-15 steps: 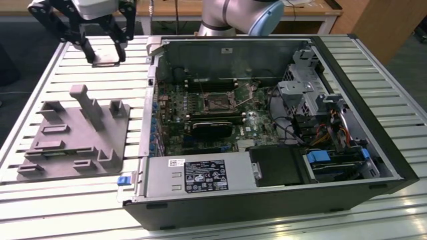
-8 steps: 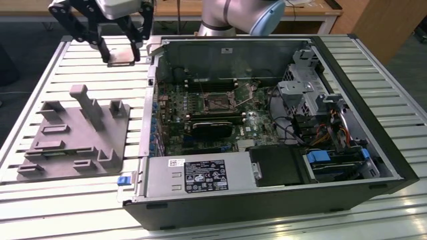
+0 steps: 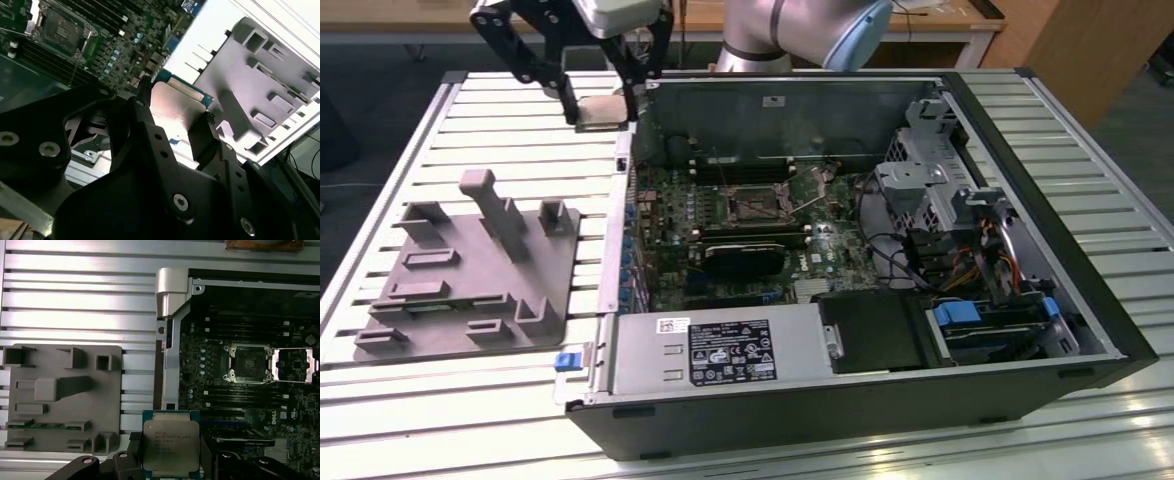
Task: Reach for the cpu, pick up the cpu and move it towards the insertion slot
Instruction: 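Pick up the cpu and move it towards the insertion slot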
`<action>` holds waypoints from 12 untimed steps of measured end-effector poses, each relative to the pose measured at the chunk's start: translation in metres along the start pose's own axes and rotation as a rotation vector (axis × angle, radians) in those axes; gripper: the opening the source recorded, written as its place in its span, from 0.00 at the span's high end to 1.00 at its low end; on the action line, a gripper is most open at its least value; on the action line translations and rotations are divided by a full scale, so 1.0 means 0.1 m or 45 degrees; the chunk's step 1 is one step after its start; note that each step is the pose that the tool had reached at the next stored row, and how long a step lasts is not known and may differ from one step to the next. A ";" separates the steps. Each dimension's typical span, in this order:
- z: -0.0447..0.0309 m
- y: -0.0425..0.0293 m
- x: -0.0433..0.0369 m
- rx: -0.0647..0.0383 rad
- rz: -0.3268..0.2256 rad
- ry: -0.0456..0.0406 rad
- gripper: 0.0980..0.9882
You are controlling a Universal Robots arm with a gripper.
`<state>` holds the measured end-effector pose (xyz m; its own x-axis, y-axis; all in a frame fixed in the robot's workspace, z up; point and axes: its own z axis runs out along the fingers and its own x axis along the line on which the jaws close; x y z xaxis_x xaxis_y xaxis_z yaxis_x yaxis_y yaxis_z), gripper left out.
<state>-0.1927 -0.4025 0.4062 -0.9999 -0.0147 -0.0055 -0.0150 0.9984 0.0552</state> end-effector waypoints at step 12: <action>0.002 -0.008 -0.532 0.000 0.000 0.001 0.50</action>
<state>-0.1395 -0.4025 0.4062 -0.9999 -0.0147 -0.0050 -0.0150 0.9984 0.0551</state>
